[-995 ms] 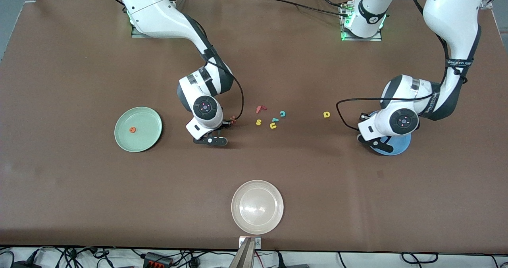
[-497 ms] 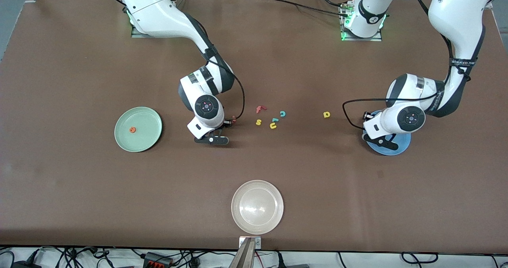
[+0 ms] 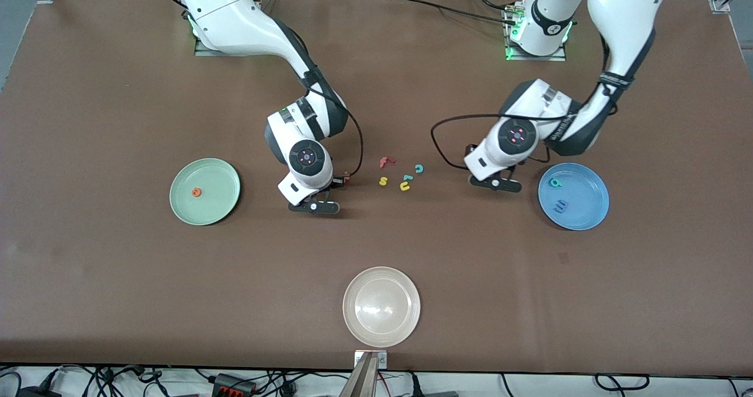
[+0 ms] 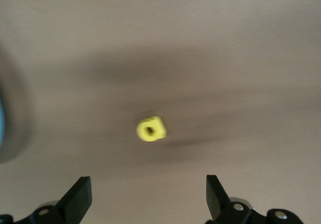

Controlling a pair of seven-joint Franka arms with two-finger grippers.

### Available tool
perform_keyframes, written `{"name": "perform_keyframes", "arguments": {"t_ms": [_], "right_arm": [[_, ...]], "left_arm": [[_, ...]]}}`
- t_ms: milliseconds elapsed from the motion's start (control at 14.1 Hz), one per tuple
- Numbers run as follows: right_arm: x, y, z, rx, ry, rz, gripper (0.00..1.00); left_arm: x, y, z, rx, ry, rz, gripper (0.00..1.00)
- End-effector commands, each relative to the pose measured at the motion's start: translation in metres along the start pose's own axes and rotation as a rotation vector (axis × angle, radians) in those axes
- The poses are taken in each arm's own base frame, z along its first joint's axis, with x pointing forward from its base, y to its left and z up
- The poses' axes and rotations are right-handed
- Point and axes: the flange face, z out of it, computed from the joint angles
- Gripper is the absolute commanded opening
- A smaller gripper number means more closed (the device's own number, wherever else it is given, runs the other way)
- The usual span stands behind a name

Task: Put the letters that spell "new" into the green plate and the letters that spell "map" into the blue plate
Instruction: 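Place the green n on the green plate while the left gripper reaches the yellow a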

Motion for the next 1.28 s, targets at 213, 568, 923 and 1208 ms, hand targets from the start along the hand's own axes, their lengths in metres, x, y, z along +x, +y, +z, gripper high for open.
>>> {"name": "perform_keyframes", "arguments": {"t_ms": [213, 568, 923, 1208], "right_arm": [[0.006, 0.019, -0.031, 0.021, 0.007, 0.007, 0.07], [0.043, 0.141, -0.085, 0.012, -0.096, 0.004, 0.07], [0.06, 0.254, -0.064, -0.02, -0.148, -0.063, 0.07], [0.06, 0.293, -0.038, -0.008, -0.196, -0.075, 0.08]], "left_arm": [[-0.014, -0.01, 0.041, -0.049, 0.05, -0.061, 1.0], [-0.003, -0.018, 0.051, -0.084, 0.096, -0.054, 1.0], [0.0, -0.024, 0.059, -0.072, 0.095, -0.043, 1.0], [0.002, -0.023, 0.062, -0.085, 0.099, -0.043, 1.0]]}}
